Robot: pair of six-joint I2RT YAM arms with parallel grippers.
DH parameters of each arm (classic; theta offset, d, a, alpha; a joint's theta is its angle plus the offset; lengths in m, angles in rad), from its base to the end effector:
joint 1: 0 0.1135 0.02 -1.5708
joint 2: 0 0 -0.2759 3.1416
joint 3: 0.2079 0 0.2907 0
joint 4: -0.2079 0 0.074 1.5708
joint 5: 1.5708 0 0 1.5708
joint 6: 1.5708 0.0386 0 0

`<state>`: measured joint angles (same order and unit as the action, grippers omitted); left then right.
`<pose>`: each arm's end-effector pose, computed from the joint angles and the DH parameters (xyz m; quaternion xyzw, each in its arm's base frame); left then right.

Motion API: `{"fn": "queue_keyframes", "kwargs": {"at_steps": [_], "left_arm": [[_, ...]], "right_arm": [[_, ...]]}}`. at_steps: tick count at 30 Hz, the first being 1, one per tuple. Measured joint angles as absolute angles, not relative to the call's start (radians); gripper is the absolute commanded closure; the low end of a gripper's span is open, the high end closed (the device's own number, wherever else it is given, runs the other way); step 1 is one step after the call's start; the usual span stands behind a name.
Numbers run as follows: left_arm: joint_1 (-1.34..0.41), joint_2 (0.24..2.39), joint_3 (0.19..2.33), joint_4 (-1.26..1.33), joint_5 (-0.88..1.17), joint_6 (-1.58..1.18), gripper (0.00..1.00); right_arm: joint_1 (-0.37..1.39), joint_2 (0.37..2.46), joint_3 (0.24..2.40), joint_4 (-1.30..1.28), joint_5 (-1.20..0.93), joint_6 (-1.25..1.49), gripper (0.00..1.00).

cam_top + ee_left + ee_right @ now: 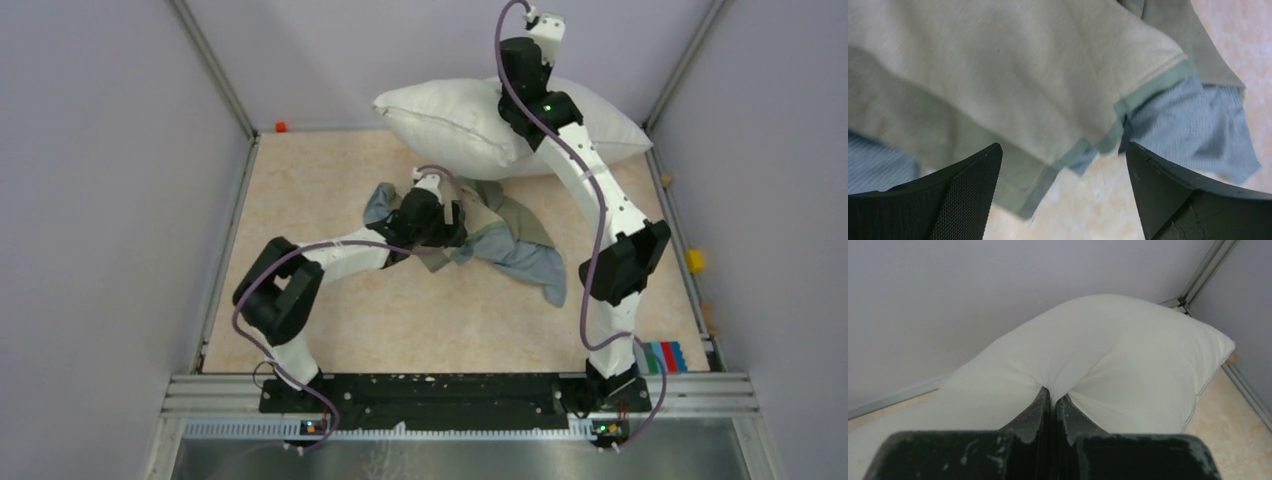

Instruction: Put the pillow into the pillowcase

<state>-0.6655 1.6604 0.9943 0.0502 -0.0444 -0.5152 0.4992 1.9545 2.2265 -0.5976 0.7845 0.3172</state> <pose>0.3136 -0.2440 0.1947 0.0565 0.8862 -0.2394 0.3926 0.4320 0.2045 0.4711 0.1538 0.7678 -0.0711 0.6179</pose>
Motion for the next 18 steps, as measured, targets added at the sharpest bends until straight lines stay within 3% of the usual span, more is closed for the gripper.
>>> {"fn": "queue_keyframes", "kwargs": {"at_steps": [3,4,8,9,13,18], "left_arm": [[-0.696,1.801,1.096,0.093,-0.101,-0.528,0.03],[-0.702,1.842,1.130,0.105,-0.122,-0.534,0.11],[-0.721,1.948,1.237,0.104,-0.205,-0.577,0.95],[-0.723,1.956,1.246,0.095,-0.223,-0.583,1.00],[-0.727,1.927,1.206,0.055,-0.279,-0.609,1.00],[-0.728,1.637,0.987,-0.125,-0.348,-0.617,1.00]], "right_arm": [[0.490,2.000,2.302,-0.618,0.778,0.316,1.00],[0.484,2.014,2.323,-0.626,0.775,0.316,1.00],[0.461,2.040,2.338,-0.639,0.771,0.313,1.00],[0.459,2.044,2.338,-0.642,0.770,0.312,1.00],[0.455,2.051,2.338,-0.641,0.769,0.297,1.00],[0.465,2.067,2.312,-0.606,0.777,0.278,1.00]]}}
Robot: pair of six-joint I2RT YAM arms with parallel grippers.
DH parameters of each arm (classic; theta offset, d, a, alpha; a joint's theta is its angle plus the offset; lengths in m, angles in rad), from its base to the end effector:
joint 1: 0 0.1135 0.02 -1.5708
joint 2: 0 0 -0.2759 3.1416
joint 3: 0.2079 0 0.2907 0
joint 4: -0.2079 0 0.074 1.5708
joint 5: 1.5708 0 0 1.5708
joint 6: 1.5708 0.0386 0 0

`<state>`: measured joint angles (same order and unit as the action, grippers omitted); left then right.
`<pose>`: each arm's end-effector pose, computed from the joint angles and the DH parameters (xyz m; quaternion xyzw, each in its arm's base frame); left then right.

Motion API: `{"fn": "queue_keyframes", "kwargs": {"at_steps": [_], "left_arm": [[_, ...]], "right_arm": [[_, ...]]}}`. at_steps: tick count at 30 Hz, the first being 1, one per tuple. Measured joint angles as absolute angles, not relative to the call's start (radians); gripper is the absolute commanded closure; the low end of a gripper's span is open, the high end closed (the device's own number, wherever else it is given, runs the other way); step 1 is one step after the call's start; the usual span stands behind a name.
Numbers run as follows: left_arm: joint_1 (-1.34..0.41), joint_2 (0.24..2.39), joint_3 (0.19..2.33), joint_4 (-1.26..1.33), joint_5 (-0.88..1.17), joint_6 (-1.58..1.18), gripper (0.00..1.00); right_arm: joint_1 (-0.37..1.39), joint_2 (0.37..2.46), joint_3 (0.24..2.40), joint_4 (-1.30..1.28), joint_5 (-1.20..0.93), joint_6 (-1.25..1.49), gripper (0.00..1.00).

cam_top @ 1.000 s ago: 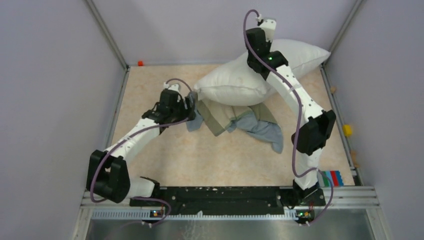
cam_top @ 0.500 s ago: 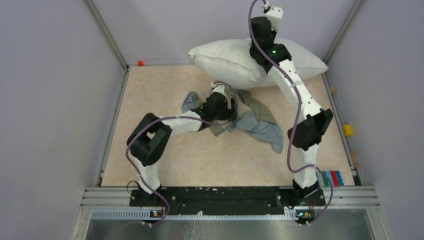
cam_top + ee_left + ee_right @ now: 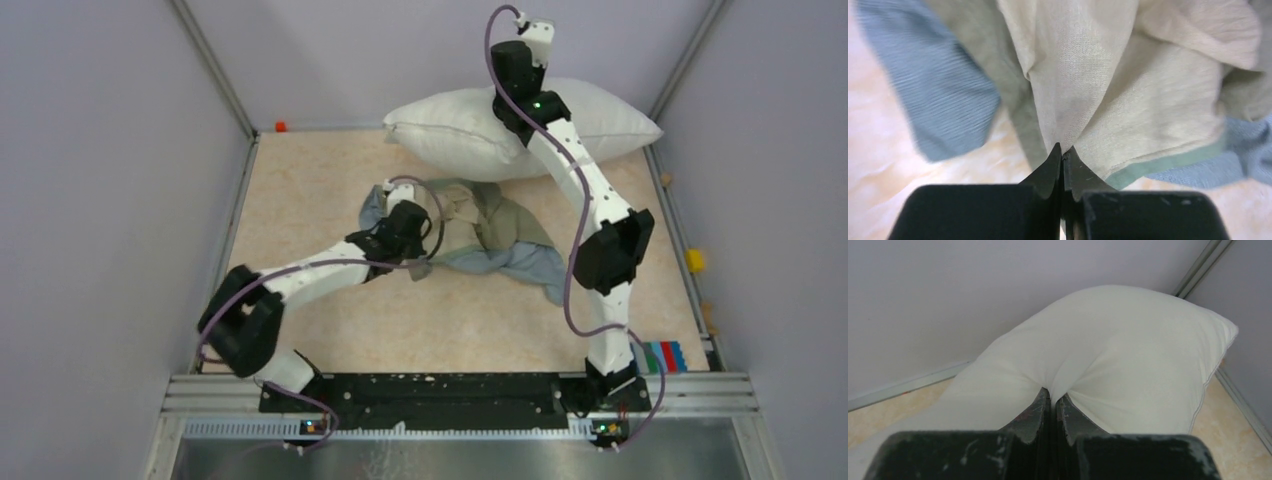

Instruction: Put the pillow into the pillowcase

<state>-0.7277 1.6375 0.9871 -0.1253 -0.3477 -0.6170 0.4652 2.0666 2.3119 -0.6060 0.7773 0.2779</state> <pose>0.2924 -0.2428 0.1871 -0.0166 0.9104 -0.1127 0.3977 0.4658 0.2035 0.4476 0.1434 0.7780 -0.0993 0.6036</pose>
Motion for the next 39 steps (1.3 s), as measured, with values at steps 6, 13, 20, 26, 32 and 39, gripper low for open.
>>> {"fn": "queue_keyframes", "kwargs": {"at_steps": [6,13,20,26,32,39], "left_arm": [[-0.631,1.154,0.921,-0.363,-0.401,-0.567,1.00],[-0.401,0.925,0.940,-0.542,-0.408,-0.495,1.00],[-0.380,1.005,1.003,-0.607,-0.386,-0.439,1.00],[-0.374,1.020,1.026,-0.608,-0.371,-0.410,1.00],[-0.367,1.019,1.063,-0.615,-0.364,-0.382,1.00],[-0.367,1.009,1.105,-0.646,-0.369,-0.361,1.00]], "right_arm": [[0.466,2.189,2.338,-0.554,0.825,0.247,1.00],[0.467,2.329,2.362,-0.617,0.698,0.275,0.44],[0.496,2.080,2.025,-0.635,0.560,0.300,0.12],[0.686,1.702,1.651,-0.612,0.556,0.295,0.16],[0.992,1.533,1.335,-0.468,0.498,0.291,0.17],[1.069,1.746,1.295,-0.313,0.424,0.272,0.27]]}}
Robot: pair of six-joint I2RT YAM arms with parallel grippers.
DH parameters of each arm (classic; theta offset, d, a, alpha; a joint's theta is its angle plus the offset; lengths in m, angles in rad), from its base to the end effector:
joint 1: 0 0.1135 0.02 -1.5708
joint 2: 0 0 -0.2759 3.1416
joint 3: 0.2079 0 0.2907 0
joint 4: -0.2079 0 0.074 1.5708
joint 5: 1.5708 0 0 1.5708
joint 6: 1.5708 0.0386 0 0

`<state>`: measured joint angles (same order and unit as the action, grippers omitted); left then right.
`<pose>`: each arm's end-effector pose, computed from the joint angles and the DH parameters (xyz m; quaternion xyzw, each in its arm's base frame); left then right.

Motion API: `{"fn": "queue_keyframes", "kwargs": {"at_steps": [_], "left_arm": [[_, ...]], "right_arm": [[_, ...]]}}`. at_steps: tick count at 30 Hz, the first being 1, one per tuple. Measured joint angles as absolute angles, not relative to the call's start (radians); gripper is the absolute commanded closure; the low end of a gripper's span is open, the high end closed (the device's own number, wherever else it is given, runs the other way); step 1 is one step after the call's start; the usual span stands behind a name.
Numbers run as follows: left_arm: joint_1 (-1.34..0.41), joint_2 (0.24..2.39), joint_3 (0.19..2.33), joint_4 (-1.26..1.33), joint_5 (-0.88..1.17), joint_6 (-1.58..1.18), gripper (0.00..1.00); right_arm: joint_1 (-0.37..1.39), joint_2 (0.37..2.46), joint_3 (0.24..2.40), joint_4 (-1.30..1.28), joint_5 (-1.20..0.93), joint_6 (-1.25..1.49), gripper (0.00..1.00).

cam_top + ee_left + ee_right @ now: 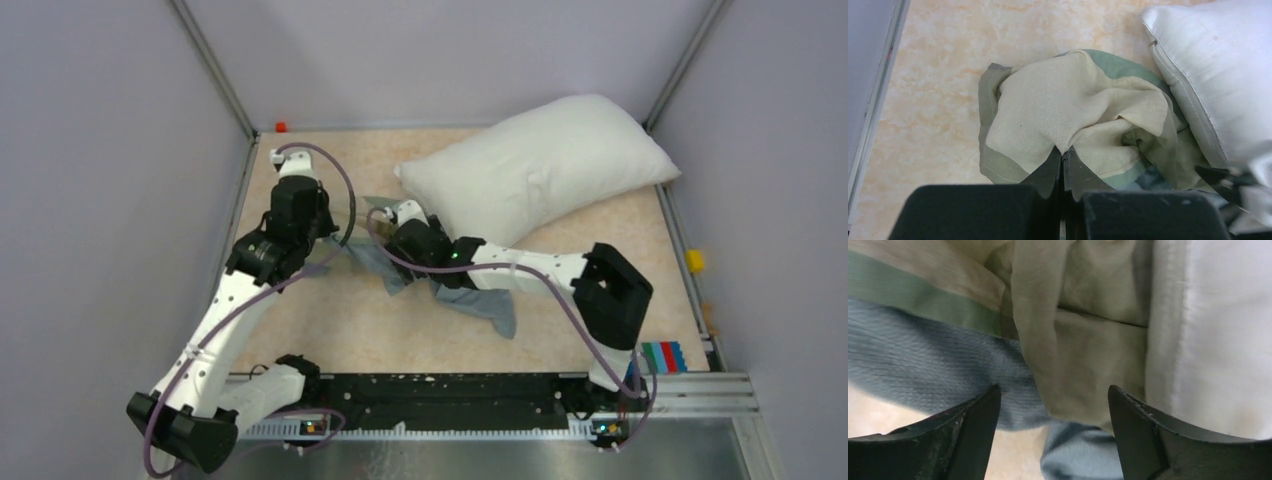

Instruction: Put the pillow into the pillowcase

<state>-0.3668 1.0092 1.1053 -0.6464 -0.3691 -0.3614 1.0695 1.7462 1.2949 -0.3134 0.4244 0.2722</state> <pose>0.2330 -0.0746 0.3765 -0.0873 0.8580 -0.0213 0.5057 0.2201 0.3686 0.2395 -0.2729 0.8608 0.0866 0.4208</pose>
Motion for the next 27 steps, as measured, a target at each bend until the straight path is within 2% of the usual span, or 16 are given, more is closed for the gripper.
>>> {"fn": "queue_keyframes", "kwargs": {"at_steps": [1,2,3,4,5,10,16,21,27], "left_arm": [[-0.366,1.007,1.110,-0.654,-0.371,-0.360,1.00],[-0.366,1.003,1.117,-0.663,-0.374,-0.359,1.00],[-0.366,1.001,1.126,-0.671,-0.377,-0.356,1.00],[-0.366,0.999,1.137,-0.678,-0.380,-0.355,1.00],[-0.366,0.997,1.149,-0.689,-0.383,-0.352,1.00],[-0.366,0.993,1.253,-0.744,-0.402,-0.331,1.00],[-0.366,0.955,1.435,-0.805,-0.471,-0.284,1.00],[-0.365,0.927,1.631,-0.854,-0.526,-0.246,1.00],[-0.369,0.935,1.831,-0.882,-0.533,-0.233,1.00]], "right_arm": [[1.069,1.780,1.298,-0.296,0.421,0.269,0.36],[1.069,1.814,1.307,-0.289,0.421,0.264,0.52],[1.068,1.861,1.325,-0.279,0.421,0.261,0.78],[1.068,1.888,1.338,-0.276,0.421,0.254,0.95],[1.068,1.908,1.351,-0.277,0.424,0.251,1.00],[1.078,1.893,1.402,-0.313,0.492,0.286,1.00],[1.174,1.657,1.467,-0.447,0.600,0.310,1.00],[1.311,1.493,1.615,-0.582,0.668,0.345,1.00],[1.370,1.459,1.875,-0.768,0.768,0.373,1.00]]}}
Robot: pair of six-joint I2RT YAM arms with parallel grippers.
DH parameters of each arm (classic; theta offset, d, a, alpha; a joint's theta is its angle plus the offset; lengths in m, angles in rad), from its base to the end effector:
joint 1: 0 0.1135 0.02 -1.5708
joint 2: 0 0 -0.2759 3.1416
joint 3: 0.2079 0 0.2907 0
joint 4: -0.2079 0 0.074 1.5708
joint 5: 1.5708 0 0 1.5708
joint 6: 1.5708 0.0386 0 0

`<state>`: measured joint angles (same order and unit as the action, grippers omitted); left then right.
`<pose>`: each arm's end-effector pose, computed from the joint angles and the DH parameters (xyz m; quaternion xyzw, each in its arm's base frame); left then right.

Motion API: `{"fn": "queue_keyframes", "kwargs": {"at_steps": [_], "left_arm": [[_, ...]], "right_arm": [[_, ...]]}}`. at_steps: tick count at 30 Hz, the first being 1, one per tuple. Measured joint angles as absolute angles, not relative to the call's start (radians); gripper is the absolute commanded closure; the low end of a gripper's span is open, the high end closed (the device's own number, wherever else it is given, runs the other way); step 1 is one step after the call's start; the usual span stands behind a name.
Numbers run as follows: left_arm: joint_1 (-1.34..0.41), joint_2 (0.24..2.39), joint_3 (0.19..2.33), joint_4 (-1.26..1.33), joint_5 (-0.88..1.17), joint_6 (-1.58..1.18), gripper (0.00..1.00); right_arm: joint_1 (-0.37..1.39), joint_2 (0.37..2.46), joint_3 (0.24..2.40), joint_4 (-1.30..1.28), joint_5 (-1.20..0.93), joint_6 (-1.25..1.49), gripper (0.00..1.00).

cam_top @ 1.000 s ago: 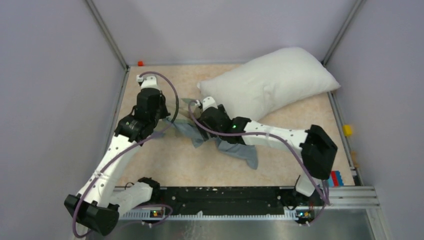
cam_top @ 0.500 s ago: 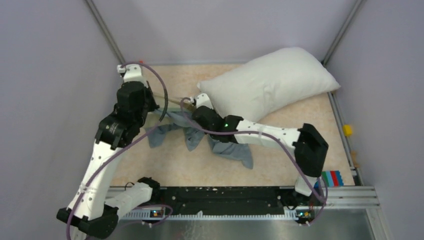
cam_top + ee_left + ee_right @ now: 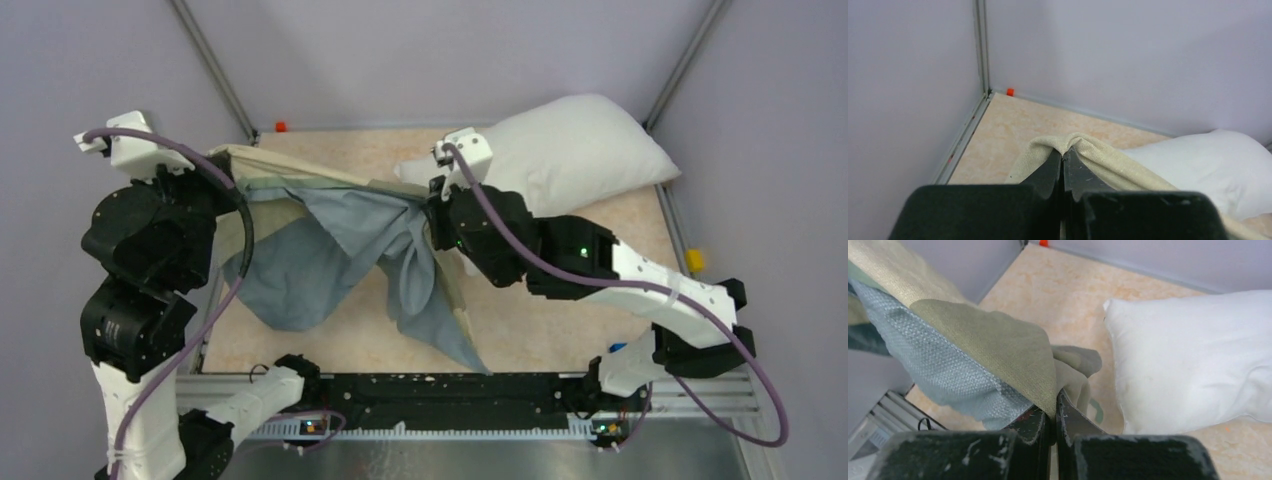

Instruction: Put the pillow into the pillowcase

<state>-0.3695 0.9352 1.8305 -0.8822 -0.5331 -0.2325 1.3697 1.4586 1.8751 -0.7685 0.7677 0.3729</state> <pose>0.0952 -0.0158 0.5964 -0.1406 0.6889 -0.0268 0.7106 0.0903 0.3087 0.5225 -0.1752 0.7703 0.2084 0.5767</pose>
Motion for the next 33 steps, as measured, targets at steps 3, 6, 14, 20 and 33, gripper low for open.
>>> {"fn": "queue_keyframes", "kwargs": {"at_steps": [3,6,14,20,33], "left_arm": [[-0.375,0.956,1.874,-0.892,-0.493,-0.234,1.00],[-0.376,0.997,1.892,-0.893,-0.439,-0.237,1.00],[-0.378,1.022,1.795,-0.881,-0.167,-0.270,1.00],[-0.376,0.944,1.561,-0.841,0.127,-0.327,1.00],[-0.367,0.591,1.095,-0.900,0.373,-0.469,0.61]], "right_arm": [[1.371,1.458,1.974,-0.845,0.827,0.382,1.00],[1.372,1.454,2.019,-0.907,0.899,0.390,1.00],[1.236,1.389,1.968,-0.826,1.028,0.260,1.00],[1.189,1.441,2.041,-0.359,0.995,-0.110,1.00],[1.144,2.138,2.208,-0.193,0.347,0.094,0.82]]}}
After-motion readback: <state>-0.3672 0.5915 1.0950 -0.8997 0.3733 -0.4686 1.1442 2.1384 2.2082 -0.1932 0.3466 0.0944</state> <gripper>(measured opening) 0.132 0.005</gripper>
